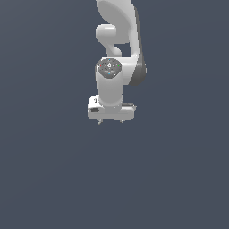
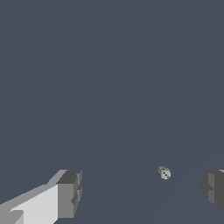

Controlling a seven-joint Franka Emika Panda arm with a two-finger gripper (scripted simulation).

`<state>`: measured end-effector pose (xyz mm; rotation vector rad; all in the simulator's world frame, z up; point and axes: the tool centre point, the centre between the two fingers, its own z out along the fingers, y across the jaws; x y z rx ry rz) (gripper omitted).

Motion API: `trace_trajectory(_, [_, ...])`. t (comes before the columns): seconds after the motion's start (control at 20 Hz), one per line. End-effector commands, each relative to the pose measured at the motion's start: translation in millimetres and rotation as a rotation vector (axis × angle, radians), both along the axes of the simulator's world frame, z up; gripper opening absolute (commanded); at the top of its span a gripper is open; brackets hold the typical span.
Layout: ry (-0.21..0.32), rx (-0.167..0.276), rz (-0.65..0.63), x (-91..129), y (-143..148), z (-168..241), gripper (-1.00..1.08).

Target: Pick up the object and move it to a goal position.

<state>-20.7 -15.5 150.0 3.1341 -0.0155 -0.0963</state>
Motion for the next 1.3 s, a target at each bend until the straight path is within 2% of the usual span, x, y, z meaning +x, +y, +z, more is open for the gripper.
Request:
trace_trajectory(0.0, [0.000,0.000,0.000,0.0,0.0,0.0,1.00])
trace_trajectory(0.4, [-0.029,0.000,0.036,6.6,-0.7,12.8,1.00])
trace_trajectory(0.7, [-0.029,0.001,0.035,5.3,-2.4,10.3,1.00])
trace_trajectory(1.25, [-0.041,0.007,0.019,-19.5,-31.8,-29.8,1.00])
